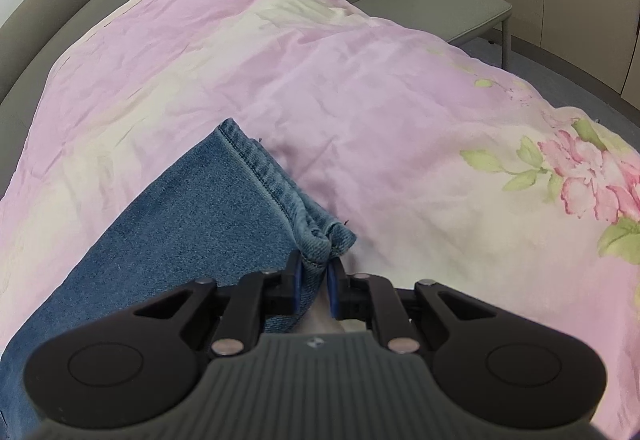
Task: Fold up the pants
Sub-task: 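Lift the cuffs with the right gripper and fold them toward the waistband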
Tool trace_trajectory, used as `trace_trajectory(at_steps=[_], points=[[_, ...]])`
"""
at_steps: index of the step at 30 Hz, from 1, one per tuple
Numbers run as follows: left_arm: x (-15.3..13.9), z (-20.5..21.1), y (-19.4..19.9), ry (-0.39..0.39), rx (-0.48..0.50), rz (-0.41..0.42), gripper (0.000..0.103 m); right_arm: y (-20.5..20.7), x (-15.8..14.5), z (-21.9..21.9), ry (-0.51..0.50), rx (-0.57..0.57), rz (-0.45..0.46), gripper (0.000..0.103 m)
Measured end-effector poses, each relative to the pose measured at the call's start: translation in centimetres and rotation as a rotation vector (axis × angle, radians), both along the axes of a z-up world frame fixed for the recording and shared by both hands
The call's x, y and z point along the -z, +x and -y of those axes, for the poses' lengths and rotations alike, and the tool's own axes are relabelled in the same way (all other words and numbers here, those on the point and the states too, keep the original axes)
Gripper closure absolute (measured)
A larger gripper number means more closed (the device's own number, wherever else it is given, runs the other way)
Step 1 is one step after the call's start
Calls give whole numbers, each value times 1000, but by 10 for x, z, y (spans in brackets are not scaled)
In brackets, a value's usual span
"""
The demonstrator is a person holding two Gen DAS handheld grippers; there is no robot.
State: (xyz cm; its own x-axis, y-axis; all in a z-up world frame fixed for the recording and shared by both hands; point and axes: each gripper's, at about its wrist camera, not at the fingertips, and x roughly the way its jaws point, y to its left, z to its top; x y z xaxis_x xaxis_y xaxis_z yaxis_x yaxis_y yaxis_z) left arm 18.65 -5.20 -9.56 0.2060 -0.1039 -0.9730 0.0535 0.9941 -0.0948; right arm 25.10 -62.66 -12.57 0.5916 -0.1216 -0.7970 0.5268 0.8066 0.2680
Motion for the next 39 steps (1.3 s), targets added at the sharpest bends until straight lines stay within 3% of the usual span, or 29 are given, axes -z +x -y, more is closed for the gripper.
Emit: trace_trajectory(at_steps=[4, 7, 10, 16, 20, 28, 36, 39], points=[[-26, 41, 5, -6, 125, 99, 82, -1, -7, 2, 7, -21, 12, 96], [-32, 80, 19, 14, 216, 151, 82, -2, -10, 2, 11, -31, 20, 96], [-32, 114, 35, -16, 272, 171, 82, -2, -12, 4, 19, -40, 27, 96], [-14, 179, 58, -105, 368, 183, 82, -3, -12, 7, 31, -68, 37, 96], [7, 220, 69, -101, 439, 169, 82, -4, -12, 12, 51, -80, 46, 96], [42, 245, 67, -62, 470, 147, 84, -6, -28, 7, 36, -146, 91, 97], [54, 254, 58, 9, 520, 167, 85, -4, -95, -47, -15, -314, 220, 98], [45, 243, 54, -34, 508, 192, 83, 0, -123, -80, -44, -394, 269, 98]])
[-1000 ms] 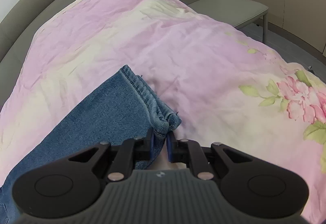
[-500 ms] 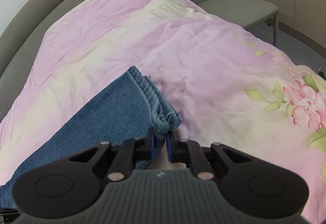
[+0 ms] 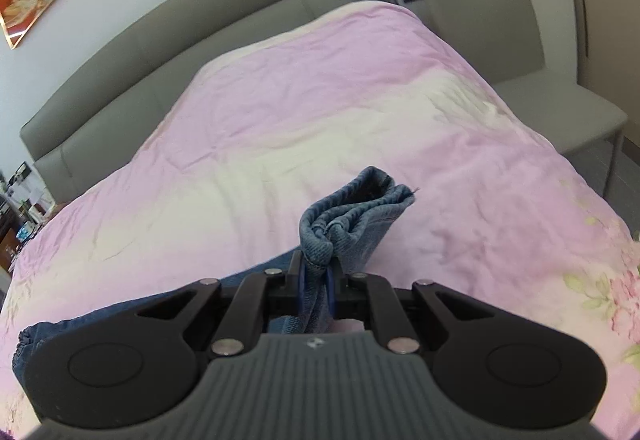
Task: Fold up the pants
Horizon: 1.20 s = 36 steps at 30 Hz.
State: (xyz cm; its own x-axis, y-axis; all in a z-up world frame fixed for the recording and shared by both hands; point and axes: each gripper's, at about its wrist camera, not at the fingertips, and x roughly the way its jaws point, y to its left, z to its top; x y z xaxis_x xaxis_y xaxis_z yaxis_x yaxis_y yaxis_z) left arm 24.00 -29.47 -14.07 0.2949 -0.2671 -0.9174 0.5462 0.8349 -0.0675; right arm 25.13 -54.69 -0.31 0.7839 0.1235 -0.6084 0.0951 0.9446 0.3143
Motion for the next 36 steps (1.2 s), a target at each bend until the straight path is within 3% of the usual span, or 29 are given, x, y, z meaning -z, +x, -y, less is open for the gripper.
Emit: trace_trajectory(at_steps=[4, 11, 18, 24, 29, 32, 34, 36], points=[[-31, -49, -8, -109, -64, 20, 82, 6, -31, -54, -18, -116, 44, 98], [-73, -167, -10, -126, -211, 57, 82, 22, -31, -157, -19, -303, 19, 98], [-72, -244, -21, -79, -301, 54, 83, 26, 21, -251, -37, -456, -116, 98], [-54, -274, -20, -121, -358, 10, 83, 22, 90, -313, -78, -571, -256, 98], [-43, -284, -22, -184, -395, -22, 83, 12, 130, -329, -153, -598, -309, 97], [-37, -287, -19, -219, -414, -33, 83, 13, 128, -328, -171, -631, -317, 87], [-33, -292, -16, -262, -435, -51, 81, 16, 121, -323, -118, -637, -322, 64], [-30, -298, -15, -307, -461, -69, 78, 20, 116, -318, -64, -613, -320, 62]])
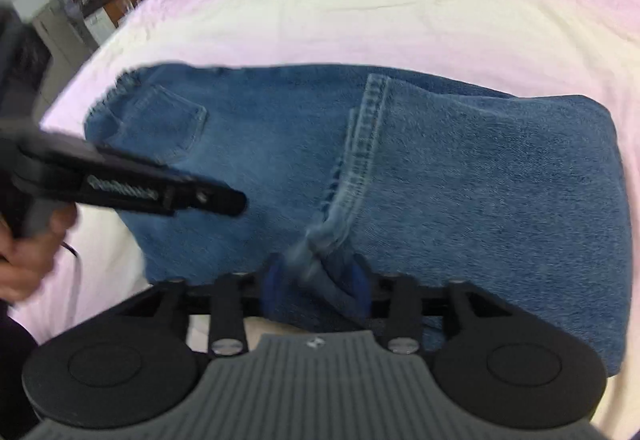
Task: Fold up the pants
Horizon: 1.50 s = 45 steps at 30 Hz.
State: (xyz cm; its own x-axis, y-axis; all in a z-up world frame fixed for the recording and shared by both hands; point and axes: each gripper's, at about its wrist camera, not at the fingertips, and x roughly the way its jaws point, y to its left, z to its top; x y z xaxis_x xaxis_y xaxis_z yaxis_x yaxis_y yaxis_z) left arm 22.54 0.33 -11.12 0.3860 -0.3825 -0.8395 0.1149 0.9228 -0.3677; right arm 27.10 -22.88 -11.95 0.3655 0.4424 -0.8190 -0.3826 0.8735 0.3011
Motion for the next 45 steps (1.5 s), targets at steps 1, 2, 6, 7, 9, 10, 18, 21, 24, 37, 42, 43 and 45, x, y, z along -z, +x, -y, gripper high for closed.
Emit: trace_trajectory(at_steps=[1, 2, 6, 7, 9, 10, 18, 21, 24, 37, 42, 43, 45], points=[[2, -2, 2, -17, -14, -9, 78, 4, -1, 0, 19, 12, -8, 63], [3, -2, 4, -33, -24, -15, 77, 7, 0, 1, 25, 24, -15, 63], [9, -2, 9, -97, -54, -50, 72, 18, 18, -5, 1, 58, -79, 81], [10, -2, 10, -115, -58, -60, 70, 17, 19, -6, 13, 59, -76, 85], [13, 2, 14, -138, -64, -75, 61, 13, 16, -4, 29, 56, -63, 91], [15, 4, 16, -146, -69, -80, 59, 10, 13, -4, 43, 47, -60, 92], [37, 20, 30, -149, -110, -114, 51, 0, 15, -1, 54, -15, -76, 92], [41, 28, 33, -134, -116, -101, 51, 3, 30, -2, 68, -26, -107, 92], [44, 42, 35, -97, -97, -64, 66, 5, 38, 1, 90, -13, -119, 92], [-23, 63, 44, 77, -13, 197, 92, -9, -1, 46, 129, -8, -12, 66], [16, 54, 57, 93, -21, 49, 92, -6, -18, 80, 5, 52, 71, 68], [22, 54, 56, 84, -33, 44, 92, -2, -18, 89, -23, 74, 78, 74], [32, 52, 56, 77, -50, 27, 91, 8, -18, 107, -77, 112, 93, 79]])
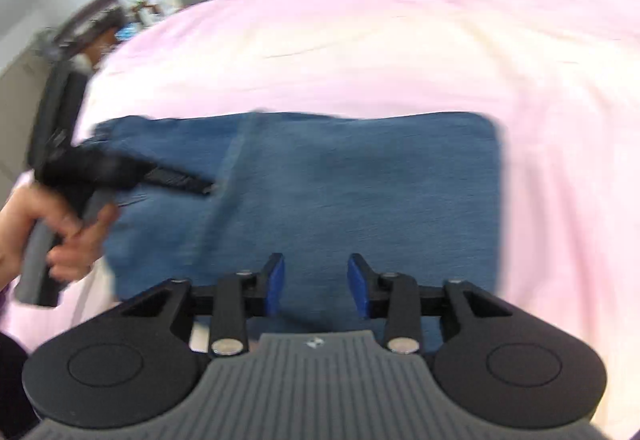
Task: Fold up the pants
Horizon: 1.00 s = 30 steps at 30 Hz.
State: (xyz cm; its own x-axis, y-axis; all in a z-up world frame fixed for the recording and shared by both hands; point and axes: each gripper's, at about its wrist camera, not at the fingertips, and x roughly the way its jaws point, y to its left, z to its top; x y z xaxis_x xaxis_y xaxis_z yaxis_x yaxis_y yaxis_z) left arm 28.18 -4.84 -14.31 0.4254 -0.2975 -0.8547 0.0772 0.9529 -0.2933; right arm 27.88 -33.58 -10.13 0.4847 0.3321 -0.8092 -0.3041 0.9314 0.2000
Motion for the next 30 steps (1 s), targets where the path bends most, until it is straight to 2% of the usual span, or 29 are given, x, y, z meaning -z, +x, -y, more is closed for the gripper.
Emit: trace_trajectory(at_steps=[3, 5, 9, 15, 18, 20, 22, 27, 30], points=[[5, -1, 1, 5, 6, -20, 90, 22, 2, 18, -103, 30, 41, 87], [5, 4, 7, 13, 9, -33, 90, 40, 7, 25, -144, 46, 56, 89], [7, 7, 12, 14, 28, -42, 90, 83, 16, 27, -131, 62, 72, 90], [16, 11, 24, -33, 36, -54, 88, 136, 67, 13, -168, 98, -27, 92], [16, 11, 27, -51, 30, -70, 86, 145, 79, 13, -165, 118, -53, 93], [9, 8, 25, -78, 27, -65, 84, 142, 70, 13, -175, 101, -44, 93], [-2, 5, 21, -56, 37, -51, 84, 131, 56, 15, -176, 67, -24, 88], [-38, 0, 2, -60, 49, 51, 84, 76, 30, 23, -167, -64, -24, 87], [-51, 18, -12, -82, 121, 84, 84, 45, 28, 27, -184, -122, -40, 87]])
